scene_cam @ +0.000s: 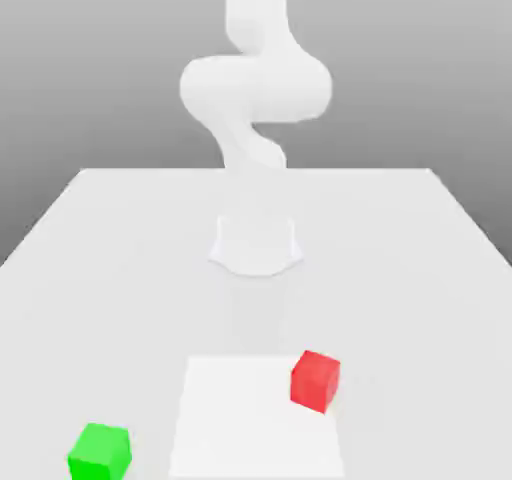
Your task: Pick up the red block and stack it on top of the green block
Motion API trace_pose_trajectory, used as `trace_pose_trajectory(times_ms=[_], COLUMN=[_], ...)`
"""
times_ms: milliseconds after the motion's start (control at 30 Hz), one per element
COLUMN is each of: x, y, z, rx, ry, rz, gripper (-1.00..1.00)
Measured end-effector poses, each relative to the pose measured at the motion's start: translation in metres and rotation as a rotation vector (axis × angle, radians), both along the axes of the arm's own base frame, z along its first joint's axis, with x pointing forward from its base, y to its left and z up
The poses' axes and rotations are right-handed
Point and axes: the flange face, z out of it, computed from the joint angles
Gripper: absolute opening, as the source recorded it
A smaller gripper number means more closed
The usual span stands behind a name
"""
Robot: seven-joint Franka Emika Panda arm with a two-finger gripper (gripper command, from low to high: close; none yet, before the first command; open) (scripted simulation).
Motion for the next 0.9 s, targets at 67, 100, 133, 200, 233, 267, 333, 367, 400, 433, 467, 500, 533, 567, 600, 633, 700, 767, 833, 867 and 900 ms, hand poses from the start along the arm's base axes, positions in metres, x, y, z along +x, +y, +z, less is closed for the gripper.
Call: trace_pose_trajectory(times_ms=[67,100,133,200,233,267,333,367,400,433,467,500,533,567,600,633,700,767,833,867,900], x=[0.022,0.031,0.04,0.053,0.059,0.063,0.069,0.07,0.07,0.07,0.069,0.066,0.063,0.059,0.055,0.05,0.038,0.024,0.01,0.005,0.004], y=[0.003,0.005,0.008,0.016,0.021,0.026,0.036,0.041,0.047,0.052,0.057,0.061,0.066,0.069,0.073,0.076,0.08,0.083,0.082,0.082,0.082], z=[-0.038,-0.058,-0.077,-0.116,-0.136,-0.156,-0.195,-0.215,-0.234,-0.254,-0.272,-0.291,-0.309,-0.326,-0.343,-0.36,-0.391,-0.418,-0.443,-0.452,-0.458], rx=[-0.009,-0.015,-0.022,-0.038,-0.048,-0.059,-0.083,-0.096,-0.111,-0.127,-0.143,-0.161,-0.179,-0.199,-0.219,-0.24,-0.286,-0.337,-0.391,-0.409,-0.419], ry=[0.058,0.086,0.113,0.166,0.192,0.218,0.269,0.294,0.319,0.343,0.367,0.391,0.415,0.438,0.46,0.482,0.526,0.566,0.606,0.617,0.621], rz=[0.08,0.119,0.157,0.233,0.27,0.307,0.381,0.418,0.455,0.491,0.527,0.563,0.599,0.635,0.67,0.705,0.774,0.844,0.911,0.933,0.944], gripper=[0.0,0.0,0.0,0.0,0.0,0.0,0.0,0.0,0.0,0.0,0.0,0.0,0.0,0.0,0.0,0.0,0.0,0.0,0.0,0.0,0.0])
